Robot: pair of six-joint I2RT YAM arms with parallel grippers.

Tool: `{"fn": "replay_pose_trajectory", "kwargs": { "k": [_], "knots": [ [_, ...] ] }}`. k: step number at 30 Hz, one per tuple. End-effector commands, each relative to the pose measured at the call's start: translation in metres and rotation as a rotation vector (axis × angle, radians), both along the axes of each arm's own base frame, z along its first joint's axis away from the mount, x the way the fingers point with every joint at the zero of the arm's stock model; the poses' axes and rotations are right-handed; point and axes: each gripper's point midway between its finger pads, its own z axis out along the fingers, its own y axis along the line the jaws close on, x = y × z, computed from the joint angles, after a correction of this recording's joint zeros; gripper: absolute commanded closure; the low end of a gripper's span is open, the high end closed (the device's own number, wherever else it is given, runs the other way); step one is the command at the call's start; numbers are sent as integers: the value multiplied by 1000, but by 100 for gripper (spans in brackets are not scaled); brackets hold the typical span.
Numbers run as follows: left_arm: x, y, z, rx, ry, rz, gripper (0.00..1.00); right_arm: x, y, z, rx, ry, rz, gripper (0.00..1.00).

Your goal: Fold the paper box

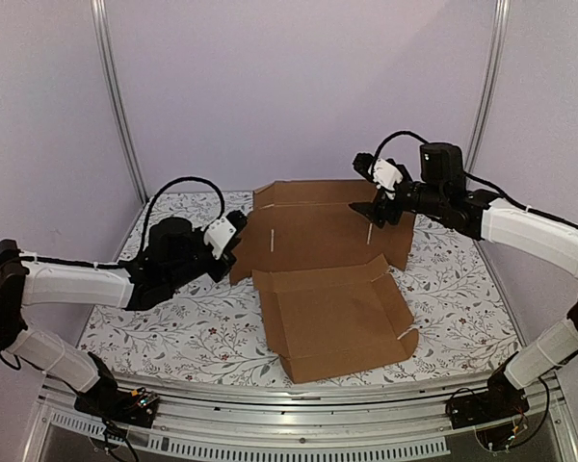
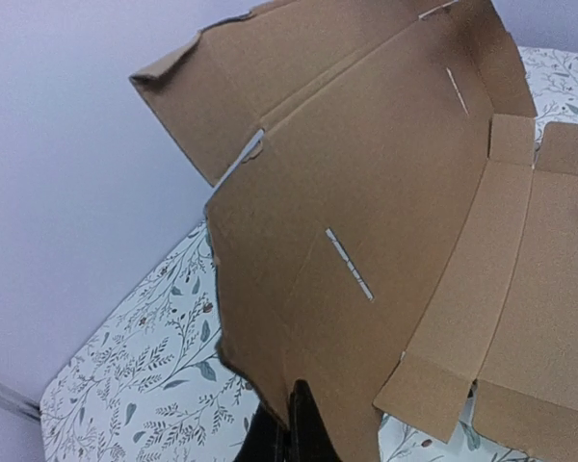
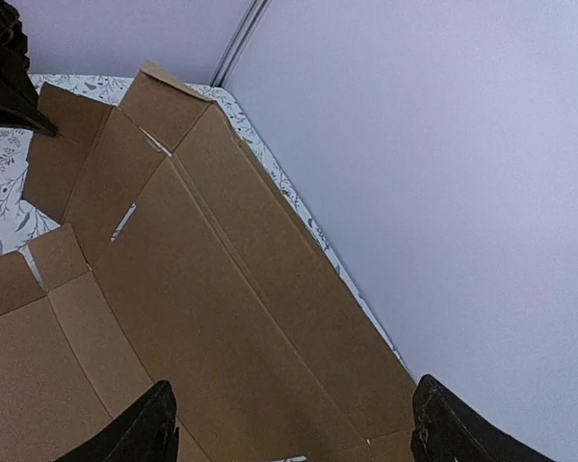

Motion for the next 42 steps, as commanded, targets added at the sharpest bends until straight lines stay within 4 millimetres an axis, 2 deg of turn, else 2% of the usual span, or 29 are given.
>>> {"fn": "replay_pose_trajectory", "kwargs": {
  "k": [1,7,15,18,24,31,42],
  "knots": [
    [2,-7,-27,177,-27,-5,100,10,10,1,-122,-86,-19,18],
    [3,-15,-26,181,-66,-36,100,25,9,-8,-266,-104,-53,18],
    [-8,-12,-23,213,-186,-80,100,44,6,-13,-412,-128,-87,19],
    [-9,-10,-27,229,-186,-80,100,45,6,-17,-452,-111,-73,21],
    [-12,-9,-28,236,-201,-82,100,35,6,-29,-529,-40,-4,27],
    [-16,-9,-30,255,-220,-94,100,37,6,-39,-587,12,17,35],
    [-22,-10,-28,248,-244,-108,100,49,7,-37,-650,12,14,50]
  ]
}}
